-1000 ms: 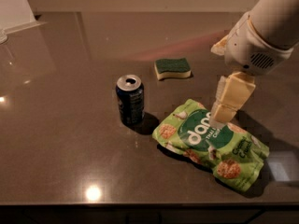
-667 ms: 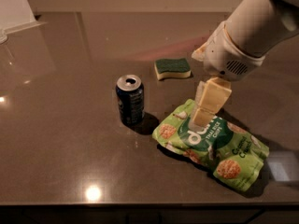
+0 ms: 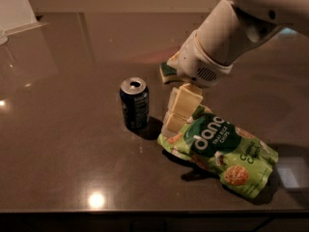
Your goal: Pick pepsi can
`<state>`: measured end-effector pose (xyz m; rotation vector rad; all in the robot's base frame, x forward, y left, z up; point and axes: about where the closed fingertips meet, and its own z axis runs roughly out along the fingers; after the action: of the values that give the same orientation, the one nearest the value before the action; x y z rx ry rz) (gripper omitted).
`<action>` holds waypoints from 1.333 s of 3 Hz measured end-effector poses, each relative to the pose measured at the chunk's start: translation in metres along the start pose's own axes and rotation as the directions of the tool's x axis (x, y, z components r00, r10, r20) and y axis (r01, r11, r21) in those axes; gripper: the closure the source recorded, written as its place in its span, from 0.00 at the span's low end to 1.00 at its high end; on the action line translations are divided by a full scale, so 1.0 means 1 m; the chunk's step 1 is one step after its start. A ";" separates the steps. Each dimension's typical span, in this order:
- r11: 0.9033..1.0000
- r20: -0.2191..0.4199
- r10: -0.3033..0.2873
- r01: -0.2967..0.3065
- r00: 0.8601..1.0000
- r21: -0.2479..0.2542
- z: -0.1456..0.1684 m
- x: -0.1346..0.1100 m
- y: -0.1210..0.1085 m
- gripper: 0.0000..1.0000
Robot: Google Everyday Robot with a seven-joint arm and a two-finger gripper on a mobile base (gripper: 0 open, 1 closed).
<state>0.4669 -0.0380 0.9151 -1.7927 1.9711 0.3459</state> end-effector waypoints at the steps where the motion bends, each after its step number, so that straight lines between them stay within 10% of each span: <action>1: 1.000 0.045 -0.008 0.008 0.999 -0.010 0.017 -0.021 -0.005 0.00; 4: 0.999 0.116 -0.014 0.017 0.993 -0.027 0.052 -0.053 -0.010 0.00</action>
Offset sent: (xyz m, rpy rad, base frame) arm 0.0301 0.0683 -0.0197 0.1212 -0.0104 0.0253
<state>0.4882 0.0318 0.8969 -1.7628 1.8797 0.4638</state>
